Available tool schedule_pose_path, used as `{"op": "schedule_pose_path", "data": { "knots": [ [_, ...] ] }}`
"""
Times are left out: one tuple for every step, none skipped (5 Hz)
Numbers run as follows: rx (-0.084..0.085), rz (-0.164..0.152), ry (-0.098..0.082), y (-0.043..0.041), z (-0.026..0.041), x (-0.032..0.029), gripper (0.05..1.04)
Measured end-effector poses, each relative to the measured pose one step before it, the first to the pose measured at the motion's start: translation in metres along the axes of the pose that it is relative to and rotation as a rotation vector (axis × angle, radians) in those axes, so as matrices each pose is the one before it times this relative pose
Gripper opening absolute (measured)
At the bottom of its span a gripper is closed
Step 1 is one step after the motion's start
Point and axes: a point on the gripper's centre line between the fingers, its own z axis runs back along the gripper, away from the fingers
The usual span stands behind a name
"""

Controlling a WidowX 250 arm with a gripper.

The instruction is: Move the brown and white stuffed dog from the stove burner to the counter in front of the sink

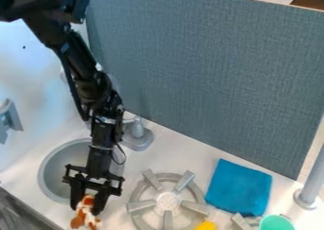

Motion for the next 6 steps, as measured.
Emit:
{"op": "schedule_pose_path", "data": {
  "knots": [
    [-0.0383,-0.0541,-0.034,-0.0172,0.0117,-0.00611,0.582],
    [-0.0564,-0.01,-0.0101,-0.00892,0.0023,0.00075,0.648],
    [0.0026,0.0094,-0.0165,-0.00274,0.00967,0.00675,0.93],
    [0.0171,0.0146,-0.0006,0.00048,0.00021,0.00007,1.013],
    [-0.0103,-0.0079,0.0098,-0.00114,-0.00248,-0.00519,1.008],
    [-0.0268,-0.0497,-0.0863,-0.01313,0.03151,-0.0136,1.006]
  ]
}}
